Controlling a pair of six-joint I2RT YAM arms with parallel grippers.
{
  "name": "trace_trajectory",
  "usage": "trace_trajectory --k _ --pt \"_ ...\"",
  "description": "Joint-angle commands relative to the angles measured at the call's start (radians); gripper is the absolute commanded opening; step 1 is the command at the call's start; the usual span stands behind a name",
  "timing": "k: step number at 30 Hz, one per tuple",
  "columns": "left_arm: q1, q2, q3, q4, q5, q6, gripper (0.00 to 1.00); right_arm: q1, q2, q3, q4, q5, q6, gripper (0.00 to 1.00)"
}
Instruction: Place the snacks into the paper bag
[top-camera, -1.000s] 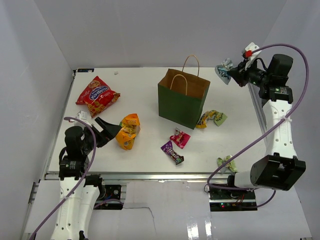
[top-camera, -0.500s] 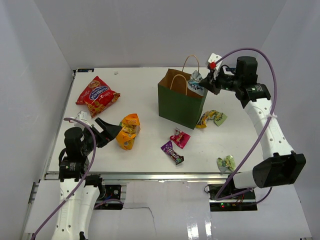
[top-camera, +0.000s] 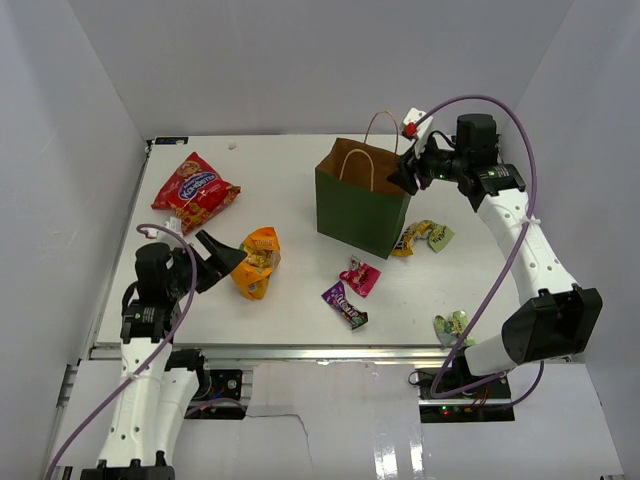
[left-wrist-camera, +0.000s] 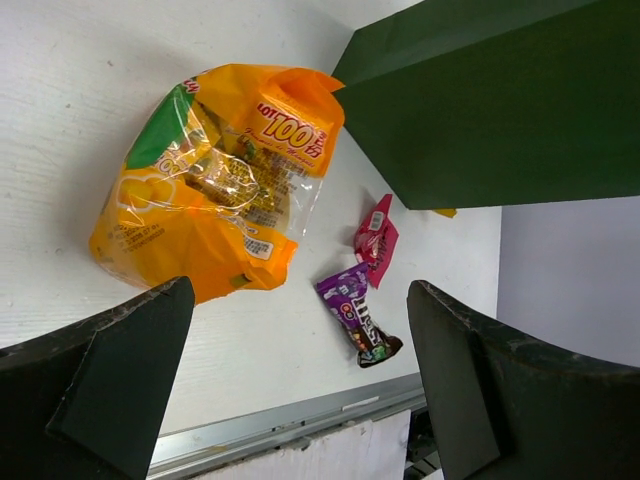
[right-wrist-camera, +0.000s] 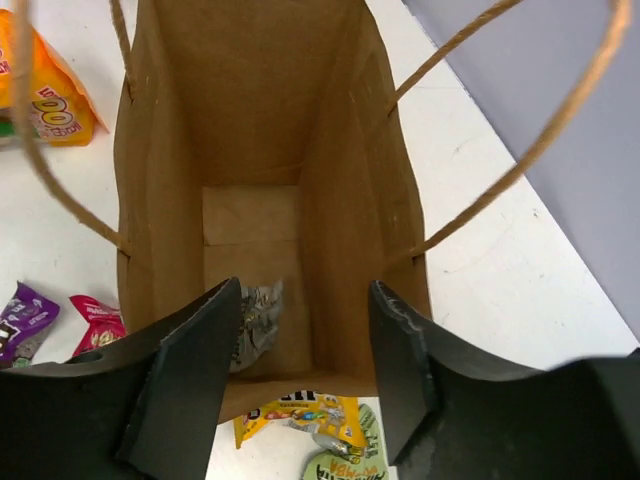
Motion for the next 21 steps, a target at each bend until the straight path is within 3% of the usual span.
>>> trace_trajectory --k 1,2,4,8,12,15,21 --pt "0.001 0.068 0.055 0.022 0.017 0.047 0.98 -0.002 -0.005 0.075 0.011 0.023 0.031 0.61" --pt "0.001 0.111 0.064 0.025 0.009 0.068 0.98 -0.008 -0.008 0.116 -0.001 0.025 0.045 0.69" --pt "-0.007 0.157 0.099 0.025 -0.011 0.094 0.98 -0.050 -0.007 0.169 -0.054 -0.007 0.039 0.75" --pt "-0.090 0.303 0.185 0.034 -0.127 0.187 0.98 -0.187 -0.005 0.233 -0.267 -0.145 -0.013 0.79" --pt "-0.307 0.537 0.329 0.043 -0.336 0.296 0.98 -0.341 -0.039 0.152 -0.474 -0.323 -0.226 0.81" --pt "-0.444 0.669 0.445 0.031 -0.512 0.404 0.98 -0.352 -0.056 0.054 -0.664 -0.343 -0.508 0.83" --pt "-0.623 0.846 0.597 -0.107 -0.844 0.433 0.98 -0.372 -0.059 -0.055 -0.754 -0.366 -0.605 0.89"
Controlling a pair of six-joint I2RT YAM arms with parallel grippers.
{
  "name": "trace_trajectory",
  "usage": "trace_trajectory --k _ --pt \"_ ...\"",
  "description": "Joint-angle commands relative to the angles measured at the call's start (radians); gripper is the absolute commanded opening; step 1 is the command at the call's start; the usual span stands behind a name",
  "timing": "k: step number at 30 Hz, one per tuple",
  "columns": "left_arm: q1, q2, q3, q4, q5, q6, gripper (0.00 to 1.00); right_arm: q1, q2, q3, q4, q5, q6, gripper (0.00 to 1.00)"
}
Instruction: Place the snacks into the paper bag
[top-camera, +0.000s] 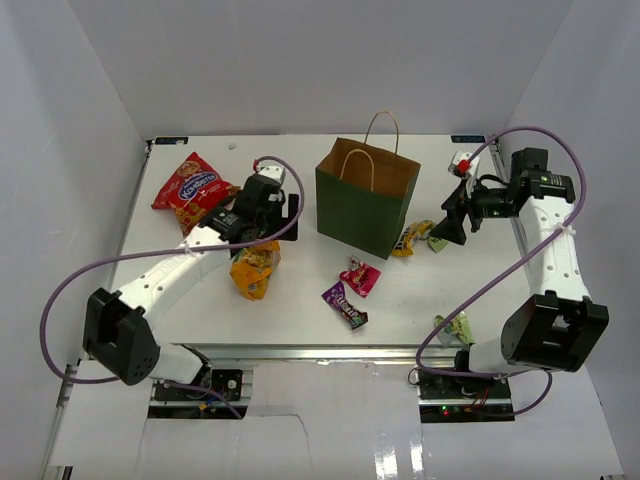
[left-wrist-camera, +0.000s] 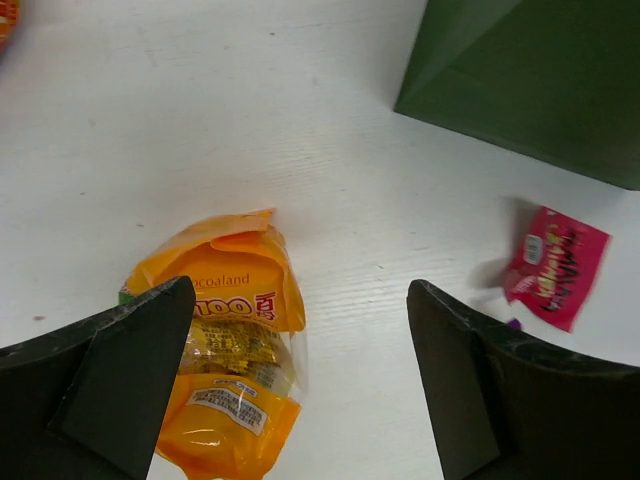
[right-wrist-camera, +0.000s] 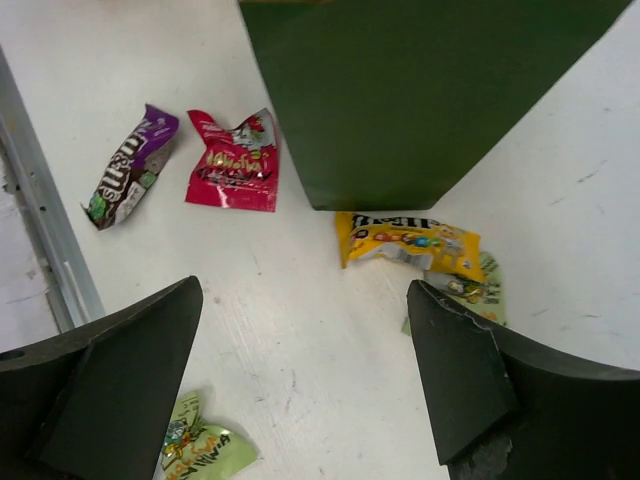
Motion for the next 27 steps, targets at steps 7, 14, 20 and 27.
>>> trace_trajectory --k 7,14,20,27 --pt "-0.140 0.130 0.039 -0.123 -0.453 -0.068 0.91 -0.013 0.025 -0.033 -0.100 -0.079 -0.136 0.90" --pt "-0.150 0.254 0.023 -0.128 -0.539 -0.163 0.85 -0.011 0.051 -0.040 -0.069 -0.108 -0.117 0.90" --pt "-0.150 0.282 -0.050 -0.048 -0.563 -0.178 0.68 -0.013 0.049 -0.072 -0.061 -0.135 -0.113 0.90" --pt "-0.150 0.238 -0.133 0.022 -0.497 -0.206 0.28 -0.013 0.042 -0.074 -0.063 -0.137 -0.119 0.89"
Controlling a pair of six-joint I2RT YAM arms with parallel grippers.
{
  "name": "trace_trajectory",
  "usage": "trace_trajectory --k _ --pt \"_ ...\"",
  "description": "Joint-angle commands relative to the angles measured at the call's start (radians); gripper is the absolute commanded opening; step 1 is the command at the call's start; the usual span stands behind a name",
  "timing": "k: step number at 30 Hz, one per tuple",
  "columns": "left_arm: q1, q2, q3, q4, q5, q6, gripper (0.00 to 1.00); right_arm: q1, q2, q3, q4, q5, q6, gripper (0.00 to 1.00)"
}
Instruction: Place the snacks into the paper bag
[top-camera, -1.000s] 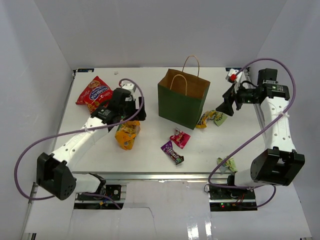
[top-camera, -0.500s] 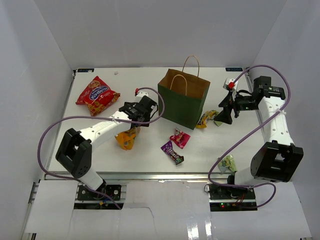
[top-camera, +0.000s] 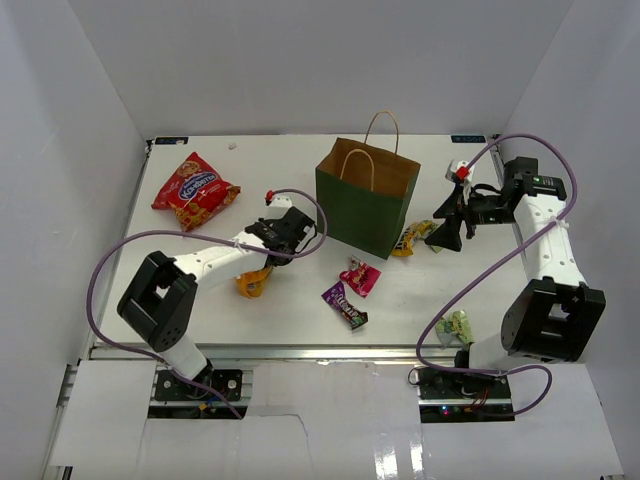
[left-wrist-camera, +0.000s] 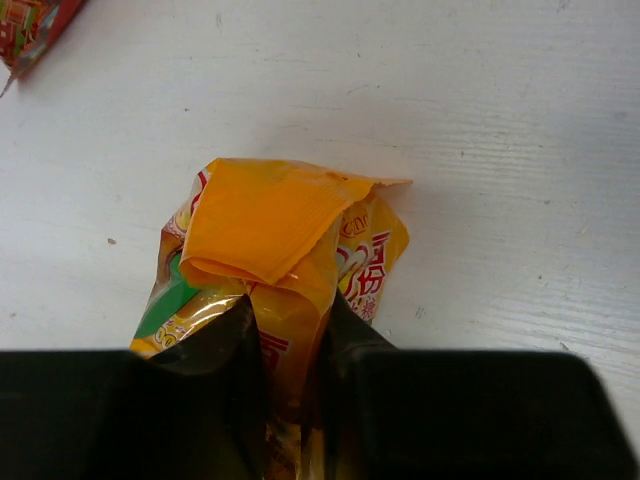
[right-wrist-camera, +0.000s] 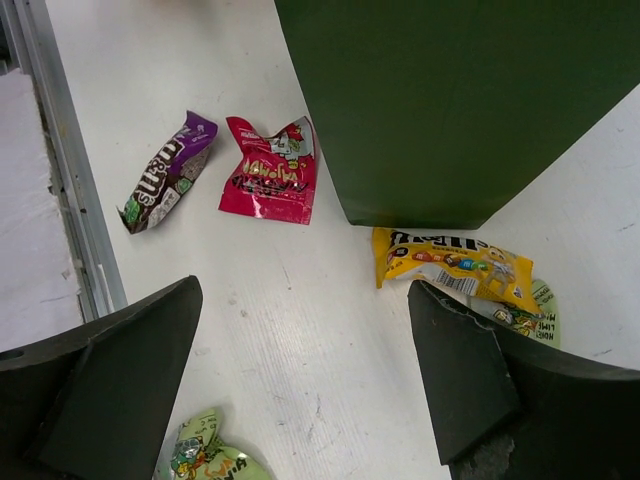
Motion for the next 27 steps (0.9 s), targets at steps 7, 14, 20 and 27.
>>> trace_trajectory --k 7,14,20,27 --pt "0.001 -0.269 -0.103 0.109 0.168 -0.058 0.13 -0.004 -0.007 0.029 -0.040 -0.055 -0.041 0.89" --pt "0.014 -0.596 -0.229 0.349 0.440 -0.004 0.04 -0.004 -0.005 0.043 -0.060 -0.081 -0.047 0.89" --pt "0.018 -0.682 -0.171 0.473 0.506 0.170 0.00 -0.004 0.001 0.055 -0.065 -0.095 -0.048 0.89" --pt "0.018 -0.572 0.143 0.579 0.500 0.545 0.00 -0.002 0.007 0.063 -0.066 -0.109 -0.045 0.89"
